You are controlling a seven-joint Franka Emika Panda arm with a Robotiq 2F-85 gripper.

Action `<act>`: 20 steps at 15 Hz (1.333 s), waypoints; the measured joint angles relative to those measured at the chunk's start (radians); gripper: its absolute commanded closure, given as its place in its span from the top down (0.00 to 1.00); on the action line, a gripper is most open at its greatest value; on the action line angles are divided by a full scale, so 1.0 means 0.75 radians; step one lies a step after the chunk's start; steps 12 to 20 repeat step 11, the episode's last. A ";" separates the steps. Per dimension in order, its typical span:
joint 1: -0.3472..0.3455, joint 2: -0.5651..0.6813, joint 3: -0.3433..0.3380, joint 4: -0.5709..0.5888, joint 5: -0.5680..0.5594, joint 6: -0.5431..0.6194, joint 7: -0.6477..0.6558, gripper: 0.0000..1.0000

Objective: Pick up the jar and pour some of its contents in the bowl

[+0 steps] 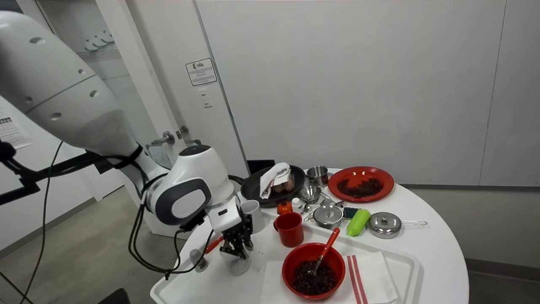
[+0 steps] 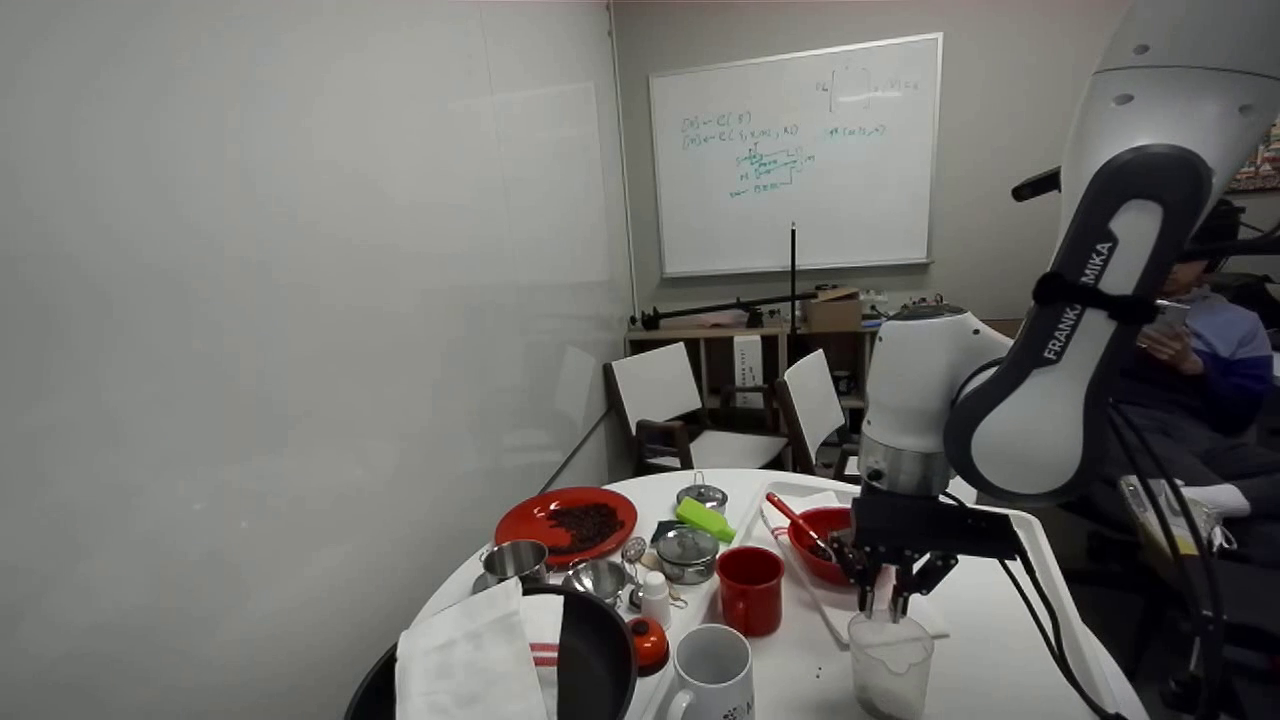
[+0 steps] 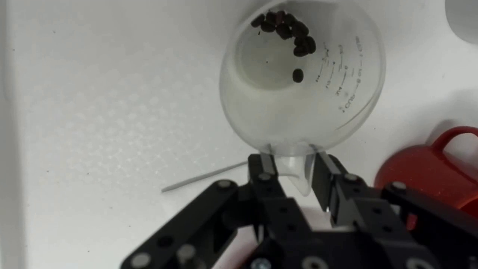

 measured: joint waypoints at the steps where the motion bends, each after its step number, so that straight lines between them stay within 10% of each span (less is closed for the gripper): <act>1: 0.009 0.016 -0.009 0.000 0.011 0.015 0.000 0.22; 2: 0.018 0.027 -0.018 0.002 0.026 0.029 0.000 0.53; 3: 0.024 0.031 -0.024 0.004 0.043 0.036 0.000 0.29; 7: 0.036 0.039 -0.032 0.007 0.075 0.036 0.000 0.53; 20: 0.038 0.046 -0.034 0.009 0.077 0.036 0.000 0.53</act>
